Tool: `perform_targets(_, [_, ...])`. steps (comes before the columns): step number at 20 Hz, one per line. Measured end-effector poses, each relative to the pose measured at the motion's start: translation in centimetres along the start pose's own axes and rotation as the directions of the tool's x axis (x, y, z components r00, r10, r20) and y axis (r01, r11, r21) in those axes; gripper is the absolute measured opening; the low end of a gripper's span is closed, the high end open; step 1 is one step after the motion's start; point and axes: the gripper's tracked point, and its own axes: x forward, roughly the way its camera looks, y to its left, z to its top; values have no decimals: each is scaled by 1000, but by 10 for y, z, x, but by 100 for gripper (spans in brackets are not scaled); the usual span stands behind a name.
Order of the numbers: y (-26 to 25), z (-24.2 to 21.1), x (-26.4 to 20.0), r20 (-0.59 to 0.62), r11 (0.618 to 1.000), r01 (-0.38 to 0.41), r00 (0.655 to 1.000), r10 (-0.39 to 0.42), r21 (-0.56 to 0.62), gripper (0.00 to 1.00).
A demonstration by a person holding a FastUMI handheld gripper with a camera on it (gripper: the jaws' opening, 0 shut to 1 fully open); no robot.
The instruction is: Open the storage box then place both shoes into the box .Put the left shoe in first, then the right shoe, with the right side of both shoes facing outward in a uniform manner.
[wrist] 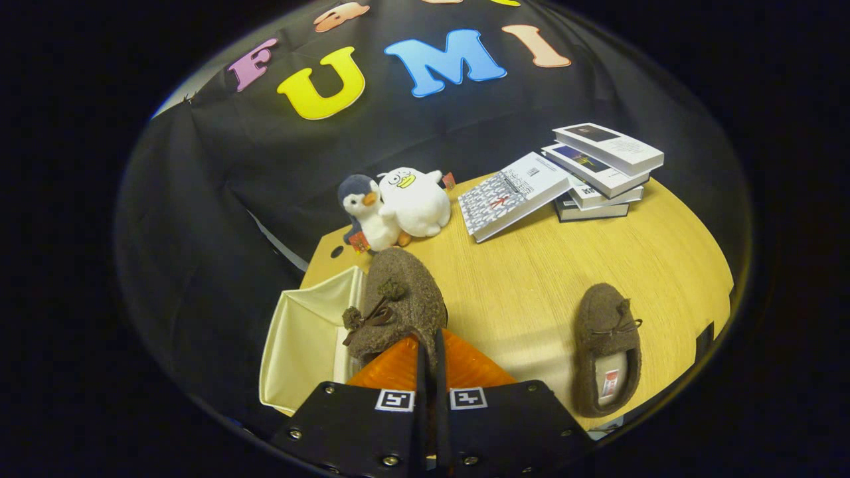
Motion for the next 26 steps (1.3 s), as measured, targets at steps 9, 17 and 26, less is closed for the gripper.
perform_targets(9, [85, 5, 1, 16, 993, -112, 994, 111, 37, 5])
perform_targets(17, [133, -32, 35, -32, 988, -138, 990, 140, 66, 5])
perform_targets(26, [156, -70, 73, -56, 990, -105, 992, 110, 94, 5])
